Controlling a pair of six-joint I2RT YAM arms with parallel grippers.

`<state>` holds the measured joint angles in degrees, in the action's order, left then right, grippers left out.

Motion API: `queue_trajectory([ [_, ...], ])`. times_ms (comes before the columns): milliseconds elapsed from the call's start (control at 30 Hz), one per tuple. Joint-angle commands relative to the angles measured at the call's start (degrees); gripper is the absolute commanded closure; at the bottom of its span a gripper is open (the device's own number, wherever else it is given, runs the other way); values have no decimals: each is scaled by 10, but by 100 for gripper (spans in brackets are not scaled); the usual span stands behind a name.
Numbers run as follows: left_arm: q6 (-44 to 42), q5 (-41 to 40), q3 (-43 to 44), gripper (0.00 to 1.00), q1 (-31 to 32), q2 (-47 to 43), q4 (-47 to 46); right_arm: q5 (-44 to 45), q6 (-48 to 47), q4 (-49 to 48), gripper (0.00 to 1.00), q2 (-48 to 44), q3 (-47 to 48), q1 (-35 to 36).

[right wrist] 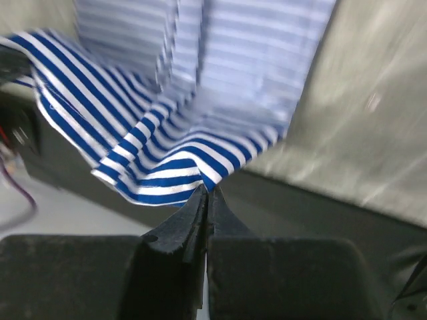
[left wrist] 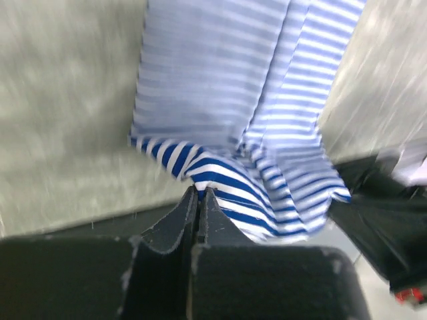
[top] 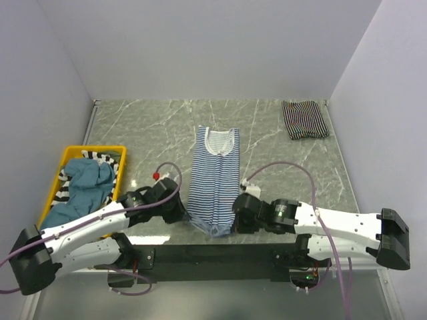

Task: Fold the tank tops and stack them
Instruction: Fold the tank top

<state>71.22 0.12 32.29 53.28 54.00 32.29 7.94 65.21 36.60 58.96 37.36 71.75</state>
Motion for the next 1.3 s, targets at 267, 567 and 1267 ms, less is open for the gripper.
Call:
queue_trajectory([
  [267, -120, -8, 146, 99, -134, 159, -135, 45, -183, -82, 100, 76, 107, -222],
  [567, -124, -6, 212, 99, -183, 293, -215, 38, -250, -139, 100, 205, 201, -321],
  [1267, -167, 11, 289, 4, -250, 380, -298, 22, -310, -193, 55, 366, 336, -410],
])
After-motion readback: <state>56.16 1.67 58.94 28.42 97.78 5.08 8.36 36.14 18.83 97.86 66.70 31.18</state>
